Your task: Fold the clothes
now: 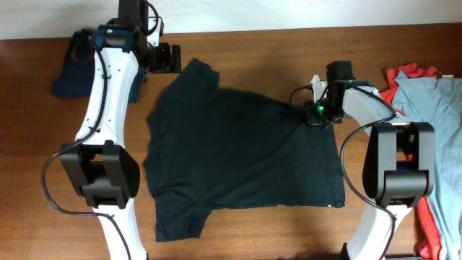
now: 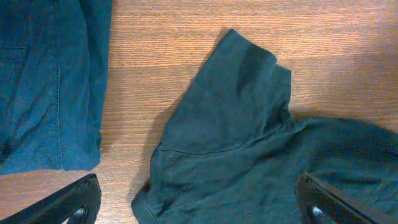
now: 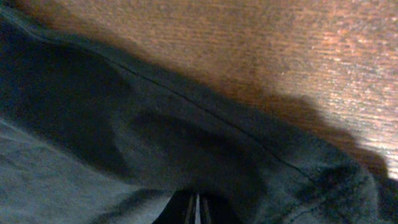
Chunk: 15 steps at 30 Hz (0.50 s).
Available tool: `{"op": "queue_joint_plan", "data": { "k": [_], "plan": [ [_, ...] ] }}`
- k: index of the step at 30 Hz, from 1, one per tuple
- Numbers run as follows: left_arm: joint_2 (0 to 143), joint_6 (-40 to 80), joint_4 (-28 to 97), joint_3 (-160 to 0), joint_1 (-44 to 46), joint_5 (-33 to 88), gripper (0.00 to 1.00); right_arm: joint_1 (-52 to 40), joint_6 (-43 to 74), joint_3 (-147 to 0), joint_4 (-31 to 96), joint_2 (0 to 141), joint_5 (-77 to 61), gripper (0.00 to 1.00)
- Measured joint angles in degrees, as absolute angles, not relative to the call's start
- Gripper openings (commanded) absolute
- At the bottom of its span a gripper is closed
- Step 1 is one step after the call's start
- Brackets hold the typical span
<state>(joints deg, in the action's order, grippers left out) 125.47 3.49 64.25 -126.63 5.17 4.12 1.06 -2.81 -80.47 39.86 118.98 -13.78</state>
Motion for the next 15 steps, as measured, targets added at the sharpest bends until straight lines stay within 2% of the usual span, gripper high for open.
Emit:
{"op": "queue_joint_plan", "data": {
  "k": [3, 13, 15],
  "plan": [
    [125.47, 3.49, 64.25, -126.63, 5.17, 4.12, 0.99, 1.06, -2.79, -81.54, 40.91, 119.00, -13.45, 0.11],
    [125.47, 3.51, 64.25, -126.63, 5.17, 4.14, 0.99, 1.06, -2.83, -84.23, 31.97, 119.00, -6.74, 0.34],
    [125.47, 3.49, 64.25, -126.63, 5.17, 4.14, 0.99, 1.06, -2.79, -84.40, 27.77, 119.00, -5.04, 0.59]
  ]
}}
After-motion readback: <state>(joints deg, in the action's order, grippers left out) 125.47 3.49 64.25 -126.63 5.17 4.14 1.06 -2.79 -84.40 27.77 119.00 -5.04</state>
